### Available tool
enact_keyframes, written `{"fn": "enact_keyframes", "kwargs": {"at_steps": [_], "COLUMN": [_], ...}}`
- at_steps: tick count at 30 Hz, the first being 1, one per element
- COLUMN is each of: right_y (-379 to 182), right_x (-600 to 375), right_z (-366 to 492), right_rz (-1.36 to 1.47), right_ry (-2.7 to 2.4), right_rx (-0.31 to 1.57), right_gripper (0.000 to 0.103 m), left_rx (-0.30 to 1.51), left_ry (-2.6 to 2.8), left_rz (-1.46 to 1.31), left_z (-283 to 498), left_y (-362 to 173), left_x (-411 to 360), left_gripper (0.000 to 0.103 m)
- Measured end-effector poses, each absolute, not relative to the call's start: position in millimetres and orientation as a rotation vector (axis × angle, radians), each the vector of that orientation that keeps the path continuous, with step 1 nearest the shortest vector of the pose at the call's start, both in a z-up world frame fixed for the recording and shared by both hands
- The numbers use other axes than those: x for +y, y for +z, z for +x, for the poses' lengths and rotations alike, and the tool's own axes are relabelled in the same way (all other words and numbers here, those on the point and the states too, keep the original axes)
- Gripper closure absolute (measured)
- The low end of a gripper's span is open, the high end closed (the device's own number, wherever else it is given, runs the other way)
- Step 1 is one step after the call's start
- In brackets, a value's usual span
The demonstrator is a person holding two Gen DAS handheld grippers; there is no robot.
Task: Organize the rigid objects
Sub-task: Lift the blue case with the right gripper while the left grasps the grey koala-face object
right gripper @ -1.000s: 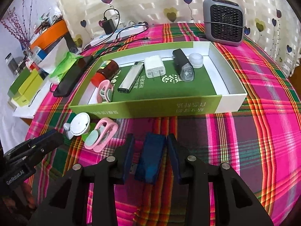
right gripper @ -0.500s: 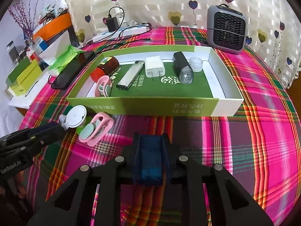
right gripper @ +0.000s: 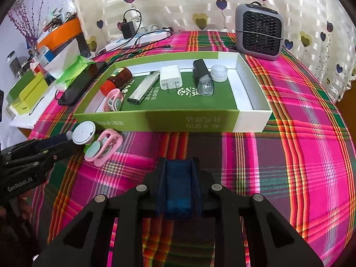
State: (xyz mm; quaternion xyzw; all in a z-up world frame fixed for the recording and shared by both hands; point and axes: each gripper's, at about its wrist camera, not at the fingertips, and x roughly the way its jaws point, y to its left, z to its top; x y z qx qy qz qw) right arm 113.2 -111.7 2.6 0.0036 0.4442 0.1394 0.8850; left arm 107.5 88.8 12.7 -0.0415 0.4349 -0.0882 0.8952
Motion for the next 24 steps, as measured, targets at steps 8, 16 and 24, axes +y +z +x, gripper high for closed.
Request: {"fn": "enact_keyframes", "kwargs": {"at_steps": [8, 16, 24], "right_y": [2.5, 2.4, 2.7], "right_x": [-114.7, -116.2, -115.8], "right_z": [114.3, 115.6, 115.2], "right_rz": [0.018, 0.023, 0.025], "right_ry": [0.306, 0.318, 0.322], "right_rx": [0.926, 0.924, 0.922], "right_gripper": [0.08, 0.08, 0.08], "left_rx": [0.925, 0.931, 0.925], "left_ry": [-0.193, -0.183, -0.166], "left_rz": [-0.075, -0.086, -0.101], "left_z": [117.1, 119.9, 119.7], "left_y": [8.4, 6.6, 6.3], "left_x": [85.7, 85.7, 86.3], "left_gripper": [0.057, 0.057, 0.057]}}
